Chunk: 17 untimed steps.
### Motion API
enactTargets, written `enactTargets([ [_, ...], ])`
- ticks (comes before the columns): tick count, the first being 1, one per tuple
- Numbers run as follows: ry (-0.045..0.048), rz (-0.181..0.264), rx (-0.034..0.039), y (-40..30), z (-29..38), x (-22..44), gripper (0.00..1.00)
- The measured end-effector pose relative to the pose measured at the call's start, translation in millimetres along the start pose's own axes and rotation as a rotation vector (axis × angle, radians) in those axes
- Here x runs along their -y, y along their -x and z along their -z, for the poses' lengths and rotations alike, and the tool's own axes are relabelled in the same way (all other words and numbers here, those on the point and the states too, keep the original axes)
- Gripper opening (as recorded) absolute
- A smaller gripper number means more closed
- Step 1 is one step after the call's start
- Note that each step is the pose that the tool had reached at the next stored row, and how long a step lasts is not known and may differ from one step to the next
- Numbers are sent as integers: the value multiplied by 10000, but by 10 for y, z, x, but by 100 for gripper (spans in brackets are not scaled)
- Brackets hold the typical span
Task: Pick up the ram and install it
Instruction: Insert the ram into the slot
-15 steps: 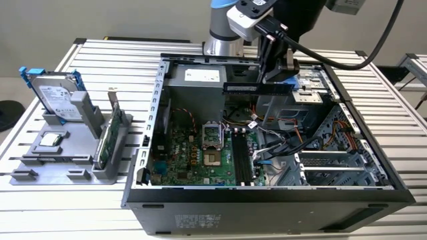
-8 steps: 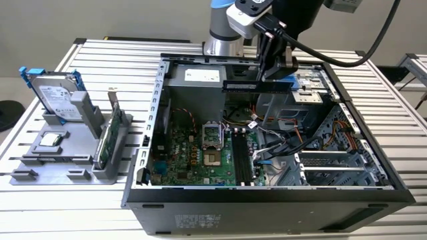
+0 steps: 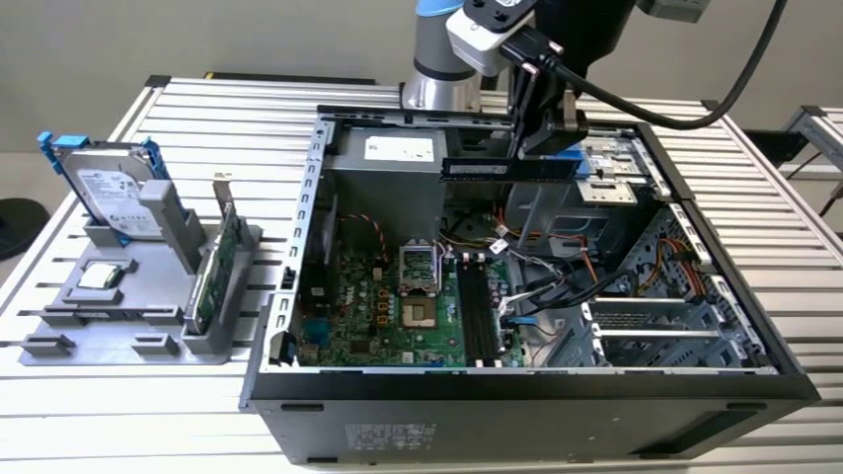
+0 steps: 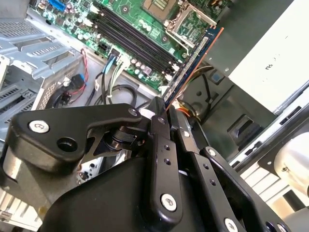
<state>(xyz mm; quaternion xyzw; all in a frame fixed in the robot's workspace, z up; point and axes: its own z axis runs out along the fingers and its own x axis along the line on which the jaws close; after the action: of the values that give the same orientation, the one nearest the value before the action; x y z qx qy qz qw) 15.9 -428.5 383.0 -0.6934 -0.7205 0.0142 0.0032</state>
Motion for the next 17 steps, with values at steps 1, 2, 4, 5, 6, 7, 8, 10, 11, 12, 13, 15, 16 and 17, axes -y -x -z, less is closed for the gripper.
enactTargets([
  [1,0,0,1,-3,0,0,0],
  [2,0,-5,3,-8,1,1,0],
  [4,0,-19,-1,-20,0,3,0],
  [5,0,-27,1,-29,0,4,0],
  [6,0,-37,0,-39,0,5,0],
  [7,0,-43,0,-45,0,4,0],
  [8,0,-42,0,-45,0,4,0],
  [10,0,-43,0,-45,1,4,0],
  [11,0,-44,-1,-45,0,4,0],
  [12,0,-45,-1,-46,0,4,0],
  [13,0,-44,0,-46,0,4,0],
  [15,0,-44,-1,-47,0,4,0],
  [16,0,-44,-1,-51,0,4,0],
  [17,0,-44,-1,-56,0,4,0],
])
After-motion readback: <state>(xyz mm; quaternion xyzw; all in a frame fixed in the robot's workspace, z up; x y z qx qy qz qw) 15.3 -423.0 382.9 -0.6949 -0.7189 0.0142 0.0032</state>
